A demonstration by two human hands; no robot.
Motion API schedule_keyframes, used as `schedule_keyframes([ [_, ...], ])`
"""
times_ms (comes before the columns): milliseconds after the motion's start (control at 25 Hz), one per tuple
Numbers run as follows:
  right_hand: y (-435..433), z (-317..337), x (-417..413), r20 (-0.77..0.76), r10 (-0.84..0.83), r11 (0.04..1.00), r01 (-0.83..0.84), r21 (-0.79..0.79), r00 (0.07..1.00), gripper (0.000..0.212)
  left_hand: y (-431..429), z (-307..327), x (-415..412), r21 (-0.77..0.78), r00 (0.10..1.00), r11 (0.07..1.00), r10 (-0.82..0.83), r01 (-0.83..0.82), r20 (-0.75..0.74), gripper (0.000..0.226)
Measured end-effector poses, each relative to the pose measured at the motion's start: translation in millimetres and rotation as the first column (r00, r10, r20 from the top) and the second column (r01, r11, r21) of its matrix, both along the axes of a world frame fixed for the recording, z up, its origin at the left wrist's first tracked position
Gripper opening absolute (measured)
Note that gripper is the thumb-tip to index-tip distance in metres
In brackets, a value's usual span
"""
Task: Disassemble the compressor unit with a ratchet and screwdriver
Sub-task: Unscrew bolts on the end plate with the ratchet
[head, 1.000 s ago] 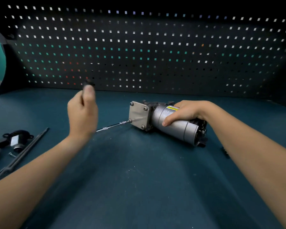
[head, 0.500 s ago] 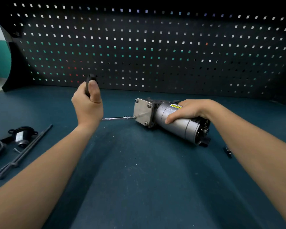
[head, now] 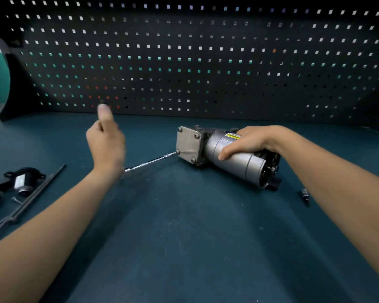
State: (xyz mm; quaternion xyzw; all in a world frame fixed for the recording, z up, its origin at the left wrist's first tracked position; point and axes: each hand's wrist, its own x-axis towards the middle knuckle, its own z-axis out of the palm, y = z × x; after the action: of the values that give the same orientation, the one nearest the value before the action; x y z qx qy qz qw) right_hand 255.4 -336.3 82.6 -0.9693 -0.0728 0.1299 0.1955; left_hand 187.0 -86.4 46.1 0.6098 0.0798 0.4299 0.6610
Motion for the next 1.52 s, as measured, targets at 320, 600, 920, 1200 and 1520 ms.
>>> schedule_keyframes([
  [320,-4.2,0.9,1.5,-0.012,0.021,0.999,-0.021,0.032,1.0,0.073,-19.5,-14.2,-19.5,0.687,0.984,0.726,-0.101,-0.028,0.147,0.034],
  [600,-1.1,-2.2,-0.2,0.041,0.075,0.995,-0.072,-0.075,0.996,0.085,11.4,-7.2,-25.5,-0.635,0.979,0.767,-0.188,0.092,-0.084,0.048],
  [920,5.1,-0.8,-38.1,0.093,0.245,0.945,-0.216,-0.245,0.965,0.064,58.8,24.6,-117.8,-0.382,0.97,0.893,-0.241,0.24,0.046,0.052],
  [1200,13.6,15.7,-88.1,0.117,0.244,0.832,-0.146,-0.535,0.963,0.104,41.2,10.5,-157.0,-0.335,0.968,0.918,-0.147,0.211,0.205,0.049],
  [1520,117.6,-53.6,-194.9,0.074,-0.053,0.494,-0.038,0.869,0.996,0.026,27.1,6.4,-166.7,-0.47,0.959,0.839,-0.205,0.275,0.196,0.049],
])
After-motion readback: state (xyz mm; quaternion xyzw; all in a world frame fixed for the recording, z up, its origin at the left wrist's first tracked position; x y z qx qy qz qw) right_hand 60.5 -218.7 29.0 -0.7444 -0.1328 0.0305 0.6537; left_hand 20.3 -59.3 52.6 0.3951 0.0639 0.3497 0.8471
